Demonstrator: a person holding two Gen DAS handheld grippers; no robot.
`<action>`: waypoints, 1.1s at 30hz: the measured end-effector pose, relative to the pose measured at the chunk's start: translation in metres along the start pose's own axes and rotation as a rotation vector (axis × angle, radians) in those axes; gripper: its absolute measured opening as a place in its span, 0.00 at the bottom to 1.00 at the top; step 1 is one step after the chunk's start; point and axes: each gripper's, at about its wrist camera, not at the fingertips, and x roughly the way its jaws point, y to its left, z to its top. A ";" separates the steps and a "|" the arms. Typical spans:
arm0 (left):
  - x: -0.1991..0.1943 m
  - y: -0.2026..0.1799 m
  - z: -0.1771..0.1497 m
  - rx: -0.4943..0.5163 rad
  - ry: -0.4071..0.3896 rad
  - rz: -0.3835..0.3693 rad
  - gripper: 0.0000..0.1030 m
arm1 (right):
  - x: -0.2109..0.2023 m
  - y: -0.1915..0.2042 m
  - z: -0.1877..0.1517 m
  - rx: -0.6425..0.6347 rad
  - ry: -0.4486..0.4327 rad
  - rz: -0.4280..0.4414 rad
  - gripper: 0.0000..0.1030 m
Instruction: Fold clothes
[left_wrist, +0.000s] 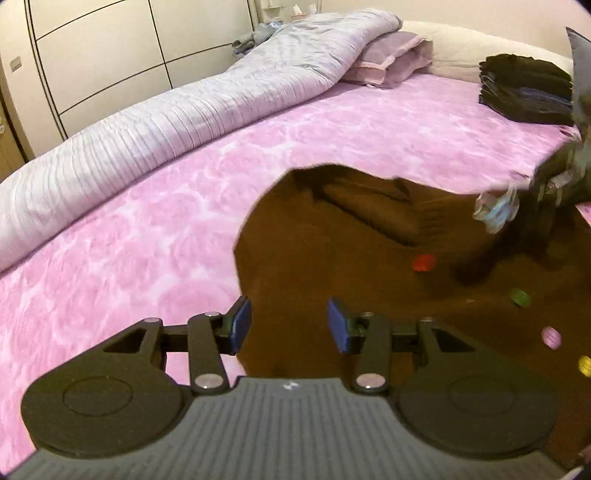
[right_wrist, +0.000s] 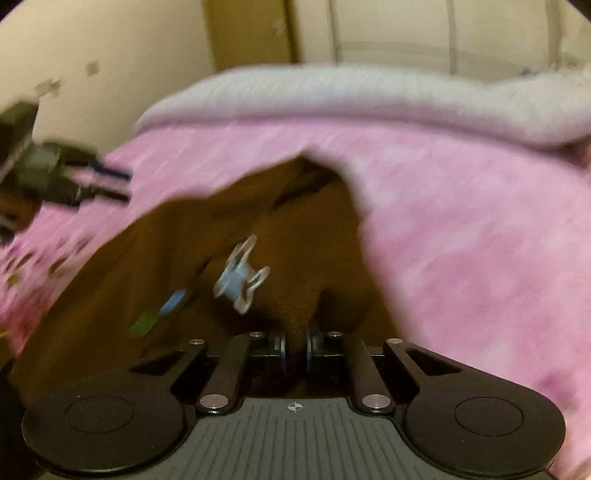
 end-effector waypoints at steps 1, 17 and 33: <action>0.010 0.007 0.007 0.003 -0.006 -0.001 0.40 | -0.006 -0.015 0.015 -0.019 -0.031 -0.043 0.08; 0.212 0.082 0.086 -0.090 0.097 -0.147 0.50 | 0.073 -0.159 0.056 0.224 0.056 -0.085 0.64; 0.189 0.116 0.114 -0.059 -0.035 0.003 0.03 | 0.127 -0.243 0.106 0.477 0.042 0.161 0.70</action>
